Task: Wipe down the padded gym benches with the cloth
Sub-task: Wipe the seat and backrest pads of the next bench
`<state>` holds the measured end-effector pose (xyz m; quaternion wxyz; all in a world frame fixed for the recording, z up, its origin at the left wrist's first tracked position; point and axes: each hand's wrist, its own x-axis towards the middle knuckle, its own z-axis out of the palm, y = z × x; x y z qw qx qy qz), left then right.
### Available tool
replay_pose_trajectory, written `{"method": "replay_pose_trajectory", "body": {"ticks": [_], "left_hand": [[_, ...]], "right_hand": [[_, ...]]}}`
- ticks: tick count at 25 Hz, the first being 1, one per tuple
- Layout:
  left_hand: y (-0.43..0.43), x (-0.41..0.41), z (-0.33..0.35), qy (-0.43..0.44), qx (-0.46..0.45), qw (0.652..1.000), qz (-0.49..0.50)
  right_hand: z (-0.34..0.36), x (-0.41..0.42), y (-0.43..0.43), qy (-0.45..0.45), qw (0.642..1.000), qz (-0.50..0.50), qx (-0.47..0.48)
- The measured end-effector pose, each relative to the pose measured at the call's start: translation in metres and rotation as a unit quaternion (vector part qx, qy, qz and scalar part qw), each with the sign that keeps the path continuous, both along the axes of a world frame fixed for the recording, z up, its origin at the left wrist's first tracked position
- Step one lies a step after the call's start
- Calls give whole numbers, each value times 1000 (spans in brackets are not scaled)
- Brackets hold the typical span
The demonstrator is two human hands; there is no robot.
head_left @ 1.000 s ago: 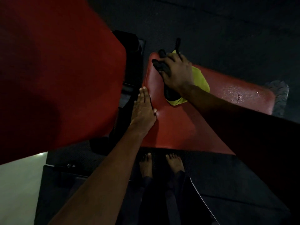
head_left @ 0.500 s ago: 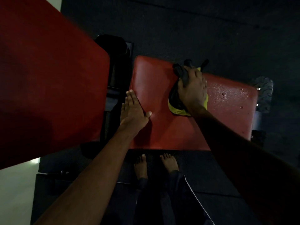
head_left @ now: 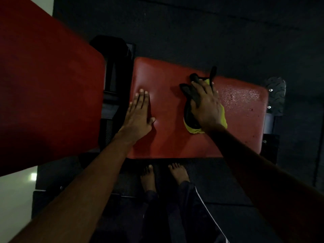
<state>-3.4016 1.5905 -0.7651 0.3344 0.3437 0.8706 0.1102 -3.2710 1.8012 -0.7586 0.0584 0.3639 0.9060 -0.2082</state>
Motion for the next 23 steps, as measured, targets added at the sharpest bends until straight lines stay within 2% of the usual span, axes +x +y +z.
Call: {"method": "replay_pose_trajectory", "body": {"ticks": [3,5,7,9,11,14,16,18,20,23], "left_hand": [[0,-2,-1,-17,-22,1000,-9],[2,-1,-2,-9,-27,1000,-6],[3,0,-3,-2,-32,999,-3],[4,3,-4,8,-43,999,-3],[6,5,-1,16,-53,998,-3],[17,6,12,40,-59,997,5],[27,8,16,43,-19,999,-6],[34,18,11,30,-10,999,-36],[38,28,2,25,-34,998,-41],[41,29,0,21,-54,998,-33]], "right_hand": [[1,9,-7,4,992,-125,-3],[-1,-12,-20,12,992,-122,7],[-5,-32,-31,23,1000,0,14],[-8,-41,-26,18,988,155,11],[-11,-41,-3,12,980,201,6],[-12,-22,24,30,997,68,9],[-14,-4,33,35,999,-37,13],[-14,5,27,27,996,-86,5],[-12,-1,21,6,997,-73,-4],[-8,-30,22,-31,999,10,12]]}}
